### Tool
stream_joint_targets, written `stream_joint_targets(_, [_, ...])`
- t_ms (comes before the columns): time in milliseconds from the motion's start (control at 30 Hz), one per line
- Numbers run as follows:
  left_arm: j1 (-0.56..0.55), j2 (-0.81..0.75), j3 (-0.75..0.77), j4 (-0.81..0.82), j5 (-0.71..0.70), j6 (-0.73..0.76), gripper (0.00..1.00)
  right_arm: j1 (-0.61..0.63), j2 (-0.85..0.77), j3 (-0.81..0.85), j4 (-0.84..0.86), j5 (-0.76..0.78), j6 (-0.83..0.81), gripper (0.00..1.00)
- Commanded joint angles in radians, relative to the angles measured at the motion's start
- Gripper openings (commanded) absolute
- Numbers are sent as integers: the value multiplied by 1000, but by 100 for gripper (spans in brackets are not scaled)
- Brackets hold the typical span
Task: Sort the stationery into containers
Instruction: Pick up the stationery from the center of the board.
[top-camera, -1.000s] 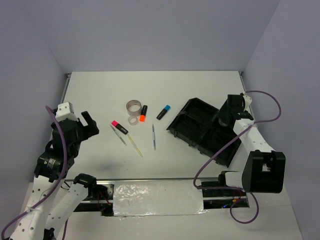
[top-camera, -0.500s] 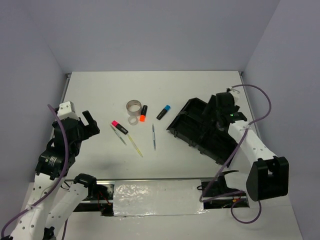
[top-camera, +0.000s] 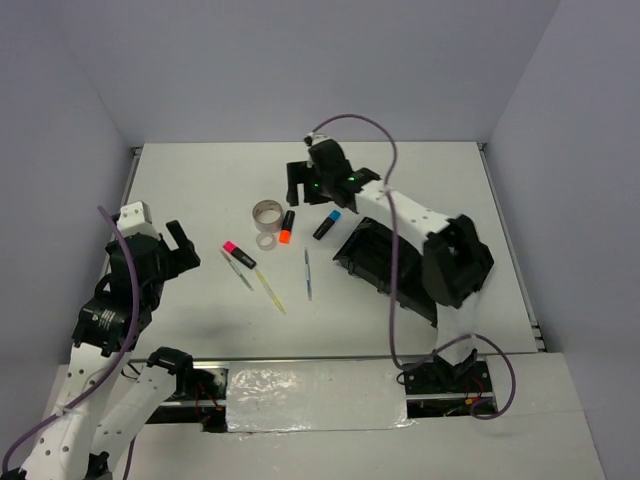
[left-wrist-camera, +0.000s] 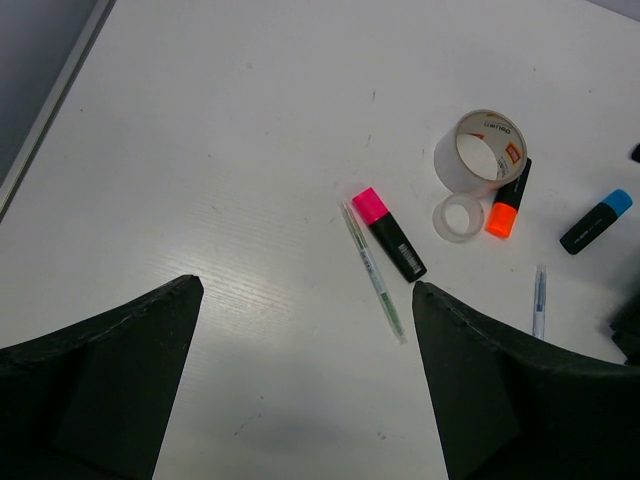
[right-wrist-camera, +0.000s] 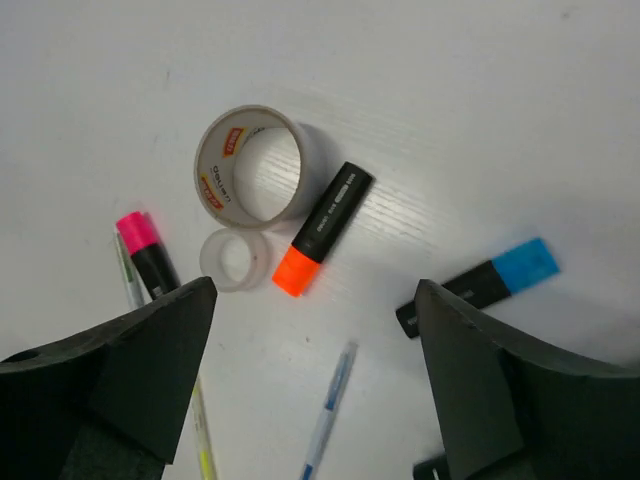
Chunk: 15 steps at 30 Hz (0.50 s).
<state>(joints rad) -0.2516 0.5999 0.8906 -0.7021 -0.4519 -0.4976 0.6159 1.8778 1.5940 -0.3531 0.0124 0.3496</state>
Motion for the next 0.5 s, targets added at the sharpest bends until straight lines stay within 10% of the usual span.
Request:
stream_joint_targets(0, [6,12,14,36,-13,14,99,45,147,212,-73,-13,-15,85])
stream_joint_targets(467, [11,20,18,33,-19,16,99,88,538,563,-167,153,19,59])
